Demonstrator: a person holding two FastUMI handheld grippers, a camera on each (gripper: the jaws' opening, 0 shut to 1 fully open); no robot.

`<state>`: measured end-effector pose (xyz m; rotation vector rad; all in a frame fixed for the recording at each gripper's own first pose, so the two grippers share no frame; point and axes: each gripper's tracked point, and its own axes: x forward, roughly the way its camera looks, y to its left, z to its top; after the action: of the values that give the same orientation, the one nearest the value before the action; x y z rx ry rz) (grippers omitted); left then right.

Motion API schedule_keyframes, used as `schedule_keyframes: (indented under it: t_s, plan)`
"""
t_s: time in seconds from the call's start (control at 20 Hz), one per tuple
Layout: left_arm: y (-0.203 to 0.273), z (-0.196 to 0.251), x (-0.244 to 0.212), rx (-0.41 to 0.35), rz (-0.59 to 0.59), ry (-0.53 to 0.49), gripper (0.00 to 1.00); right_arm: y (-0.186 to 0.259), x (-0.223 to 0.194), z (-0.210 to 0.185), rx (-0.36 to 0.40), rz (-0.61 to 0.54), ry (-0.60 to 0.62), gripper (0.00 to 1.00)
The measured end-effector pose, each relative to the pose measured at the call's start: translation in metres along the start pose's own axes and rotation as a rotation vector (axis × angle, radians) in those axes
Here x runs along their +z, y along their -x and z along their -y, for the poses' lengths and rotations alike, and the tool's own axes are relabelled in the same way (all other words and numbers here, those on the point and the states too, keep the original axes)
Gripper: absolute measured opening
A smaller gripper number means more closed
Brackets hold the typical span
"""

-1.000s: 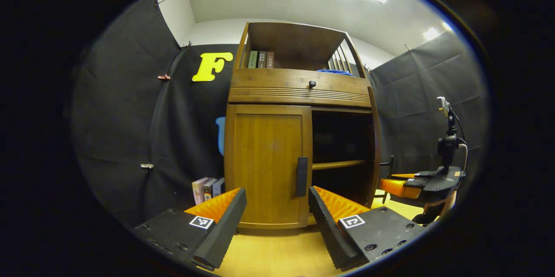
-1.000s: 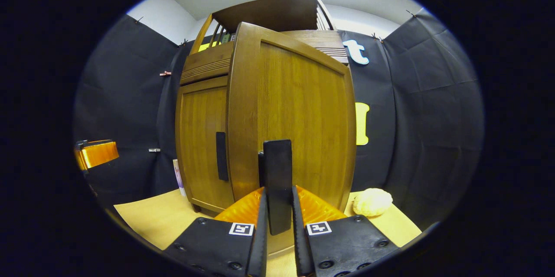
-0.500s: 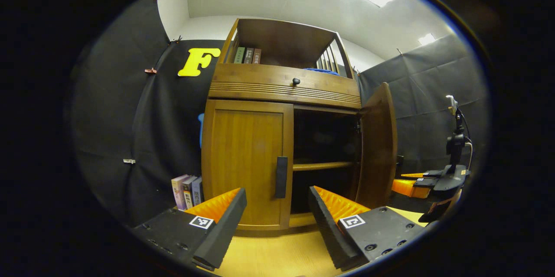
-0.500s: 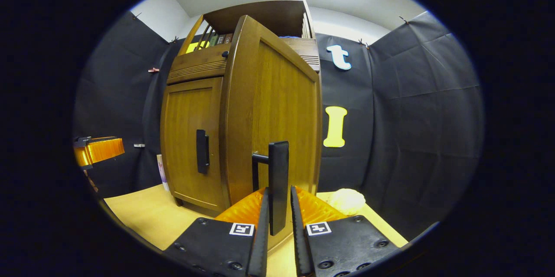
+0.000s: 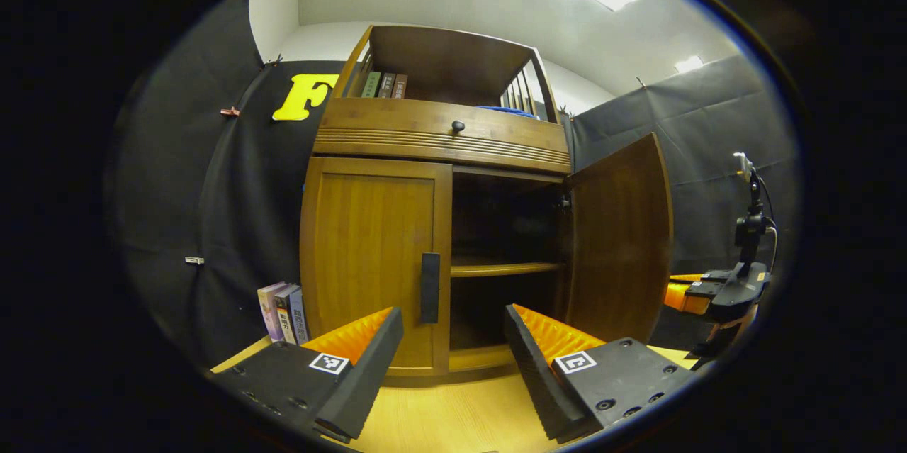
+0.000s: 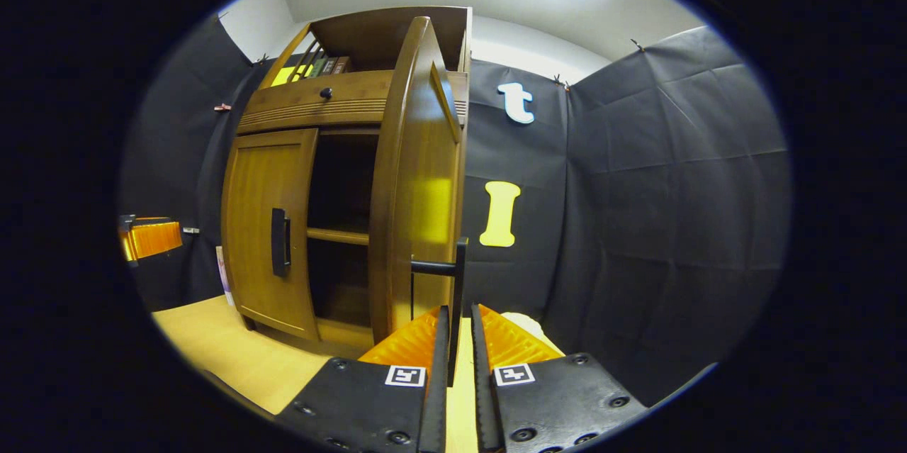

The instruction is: Open the right door of the double-door shoe cabinet with the right hand, and open the left door with the left hand.

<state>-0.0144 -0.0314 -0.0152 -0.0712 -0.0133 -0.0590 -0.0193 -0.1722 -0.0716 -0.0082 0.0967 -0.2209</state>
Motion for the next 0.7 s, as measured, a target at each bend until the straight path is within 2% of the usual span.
schedule_keyframes:
  t_s: [0.05, 0.3, 0.55, 0.7]
  plan:
    - [-0.002, 0.004, -0.002, -0.005, -0.003, 0.0, 0.9, 0.002, -0.001, 0.006, -0.008, -0.001, 0.007, 0.2]
    - [-0.011, 0.022, -0.013, -0.027, -0.029, 0.006, 0.9, 0.007, 0.0, 0.033, -0.034, -0.005, 0.01, 0.2]
    - [-0.021, 0.038, -0.015, -0.053, -0.032, -0.01, 0.88, 0.024, 0.016, 0.073, -0.164, 0.044, 0.081, 0.21]
    - [-0.028, 0.049, -0.018, -0.085, -0.032, -0.002, 0.9, 0.042, 0.03, 0.062, -0.132, 0.07, 0.042, 0.21]
